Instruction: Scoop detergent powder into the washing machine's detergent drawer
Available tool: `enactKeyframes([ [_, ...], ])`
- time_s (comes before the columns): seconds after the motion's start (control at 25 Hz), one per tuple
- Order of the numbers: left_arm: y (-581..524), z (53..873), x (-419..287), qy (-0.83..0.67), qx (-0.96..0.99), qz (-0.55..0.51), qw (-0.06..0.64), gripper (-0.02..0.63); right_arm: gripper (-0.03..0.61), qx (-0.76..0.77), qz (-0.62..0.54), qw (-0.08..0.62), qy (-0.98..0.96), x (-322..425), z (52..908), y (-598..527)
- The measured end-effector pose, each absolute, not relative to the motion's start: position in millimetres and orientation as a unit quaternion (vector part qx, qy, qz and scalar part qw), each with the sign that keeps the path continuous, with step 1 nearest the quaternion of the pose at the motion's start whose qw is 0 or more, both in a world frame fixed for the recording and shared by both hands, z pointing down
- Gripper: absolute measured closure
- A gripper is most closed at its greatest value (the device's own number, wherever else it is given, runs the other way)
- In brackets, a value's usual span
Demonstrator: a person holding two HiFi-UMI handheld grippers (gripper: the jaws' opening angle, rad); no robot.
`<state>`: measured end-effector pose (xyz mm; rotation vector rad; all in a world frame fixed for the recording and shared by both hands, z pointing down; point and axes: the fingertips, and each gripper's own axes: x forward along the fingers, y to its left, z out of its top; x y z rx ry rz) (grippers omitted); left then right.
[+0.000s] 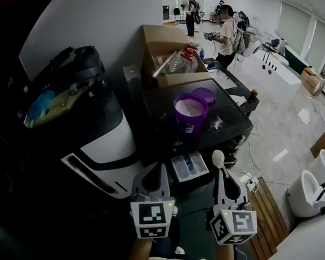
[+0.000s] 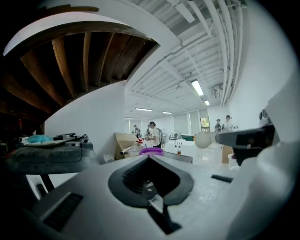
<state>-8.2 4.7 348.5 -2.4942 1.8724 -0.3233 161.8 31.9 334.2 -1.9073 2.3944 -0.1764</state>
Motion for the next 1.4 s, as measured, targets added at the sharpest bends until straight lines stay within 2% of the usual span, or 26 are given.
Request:
enactKeyframes([
  [0.84,-229,337,-28,0.578,-0.810,-0.099,0.005,0.612,0.558,-0.636,-0.056,0.017,0.769,145,325,-195],
  [1.4,-309,358,-36,0.565,-0.818,-0.111,-0.014,0.612,0.558,-0.646,-0.086,-0.010,0.758,138,351,-272],
])
